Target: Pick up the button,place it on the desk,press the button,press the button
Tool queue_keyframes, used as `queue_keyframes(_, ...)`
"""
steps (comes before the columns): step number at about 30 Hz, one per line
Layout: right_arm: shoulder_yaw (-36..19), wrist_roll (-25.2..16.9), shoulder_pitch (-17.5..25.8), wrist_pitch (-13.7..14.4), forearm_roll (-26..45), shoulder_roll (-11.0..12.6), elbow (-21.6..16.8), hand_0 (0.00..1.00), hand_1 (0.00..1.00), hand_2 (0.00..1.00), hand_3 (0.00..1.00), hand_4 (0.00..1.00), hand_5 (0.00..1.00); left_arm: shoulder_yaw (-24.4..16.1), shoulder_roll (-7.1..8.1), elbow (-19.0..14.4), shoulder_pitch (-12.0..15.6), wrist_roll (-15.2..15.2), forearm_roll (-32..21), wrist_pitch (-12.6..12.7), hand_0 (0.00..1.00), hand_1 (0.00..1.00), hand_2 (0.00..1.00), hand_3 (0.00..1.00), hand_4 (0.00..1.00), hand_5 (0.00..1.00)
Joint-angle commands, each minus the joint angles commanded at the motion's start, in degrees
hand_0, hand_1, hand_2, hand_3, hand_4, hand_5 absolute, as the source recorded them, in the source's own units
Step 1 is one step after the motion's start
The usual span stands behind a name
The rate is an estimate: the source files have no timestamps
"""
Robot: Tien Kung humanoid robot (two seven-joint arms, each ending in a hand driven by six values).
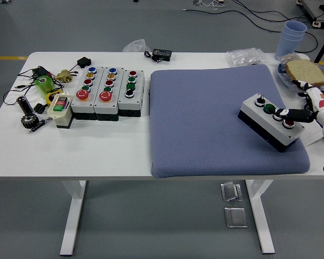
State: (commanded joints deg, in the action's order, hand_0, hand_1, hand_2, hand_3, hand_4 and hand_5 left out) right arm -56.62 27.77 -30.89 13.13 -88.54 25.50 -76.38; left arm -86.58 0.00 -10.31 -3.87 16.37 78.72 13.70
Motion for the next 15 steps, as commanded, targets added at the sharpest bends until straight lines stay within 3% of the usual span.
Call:
queue_keyframes(8,1.5,-0.4,-3.7,1.3,-1.6,-5.6,5.2,0.987,0.931,0.978,0.967,0.998,0.346,0.4,0.0,0.0,-0.1,-0.4,-1.3,0.4,0.529,0.419,0.418,0.426,0.256,0.509)
queue_keyframes(15,2.6,0.0,-4.1,1.1,-2.0,-7.7,8.2,0.992,0.93,0.978,0.967,0.998,0.361,0.1,0.0,0.0,0.1,-0.6,-1.7,0.6,0.528,0.419,0.417,0.426,0.259,0.508)
